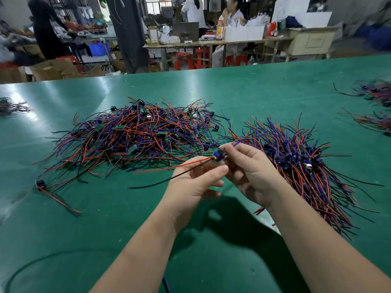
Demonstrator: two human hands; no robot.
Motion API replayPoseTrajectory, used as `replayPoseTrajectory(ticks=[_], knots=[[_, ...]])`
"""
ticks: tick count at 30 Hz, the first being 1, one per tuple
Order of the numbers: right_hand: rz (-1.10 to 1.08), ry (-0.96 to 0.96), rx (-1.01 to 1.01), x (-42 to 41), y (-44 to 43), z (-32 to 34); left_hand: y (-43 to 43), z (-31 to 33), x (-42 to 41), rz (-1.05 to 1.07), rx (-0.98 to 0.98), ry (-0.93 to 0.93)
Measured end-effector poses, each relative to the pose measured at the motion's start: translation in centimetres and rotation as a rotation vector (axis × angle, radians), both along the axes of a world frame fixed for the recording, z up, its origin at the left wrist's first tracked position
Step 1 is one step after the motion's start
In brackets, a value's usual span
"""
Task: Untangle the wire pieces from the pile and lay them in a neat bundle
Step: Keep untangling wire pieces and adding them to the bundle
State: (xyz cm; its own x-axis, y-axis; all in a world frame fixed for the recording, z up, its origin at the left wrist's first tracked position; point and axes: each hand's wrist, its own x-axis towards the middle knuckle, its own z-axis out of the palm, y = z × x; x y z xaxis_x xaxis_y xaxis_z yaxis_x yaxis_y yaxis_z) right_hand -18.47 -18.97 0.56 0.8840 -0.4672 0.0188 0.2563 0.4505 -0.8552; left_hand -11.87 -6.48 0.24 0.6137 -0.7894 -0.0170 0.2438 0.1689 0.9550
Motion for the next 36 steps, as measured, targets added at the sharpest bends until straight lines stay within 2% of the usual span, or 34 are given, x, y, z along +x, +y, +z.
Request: replayPoseTrajectory(ticks=[3, 5, 7, 12, 14, 17, 21, 23, 26, 32, 34, 36], knots=[[0.043, -0.052, 0.094, -0.3, -0.5, 0.5, 0.2, -0.3, 0.0, -0.068, 0.033, -0.116], [0.057, -0.021, 0.074, -0.7, -1.2, 0.7, 0.1, -0.3, 0.3, -0.079, 0.077, -0.024], [0.077, 0.033, -0.015, -1.0, -1.6, 0.7, -0.1, -0.1, 0.4, -0.067, 0.105, 0.072], [0.047, 0.189, -0.366, -0.8, -1.1, -0.1, -0.2, -0.5, 0.1, -0.001, 0.098, 0.056], [-0.016, 0.272, -0.444, -0.6, -1.3, -0.4, -0.4, -1.0, 0.2, 0.083, 0.158, 0.004], [-0.048, 0.371, -0.525, -0.6, -1.8, -0.7, -0.7, -1.5, 0.2, 0.153, 0.265, -0.176], [-0.078, 0.456, -0.644, -0.4, -1.8, -1.2, -0.6, -1.7, 0.2, 0.116, 0.344, -0.191], [-0.144, 0.46, -0.598, -0.3, -2.1, -1.2, -0.4, -1.7, 0.5, 0.076, 0.39, -0.211], [-0.31, 0.417, -0.406, -0.5, -3.5, -0.7, -0.3, -1.6, 0.4, -0.071, 0.469, -0.231], [-0.648, 0.234, -0.151, -2.1, -5.7, 0.3, 0.1, -1.6, -0.4, -0.343, 0.596, -0.351], [-0.743, 0.172, -0.066, -2.3, -6.2, 0.4, 0.0, -1.6, -0.5, -0.289, 0.59, -0.363], [-0.823, 0.171, -0.04, -2.2, -6.3, 0.4, -0.2, -1.6, -0.4, -0.146, 0.526, -0.319]])
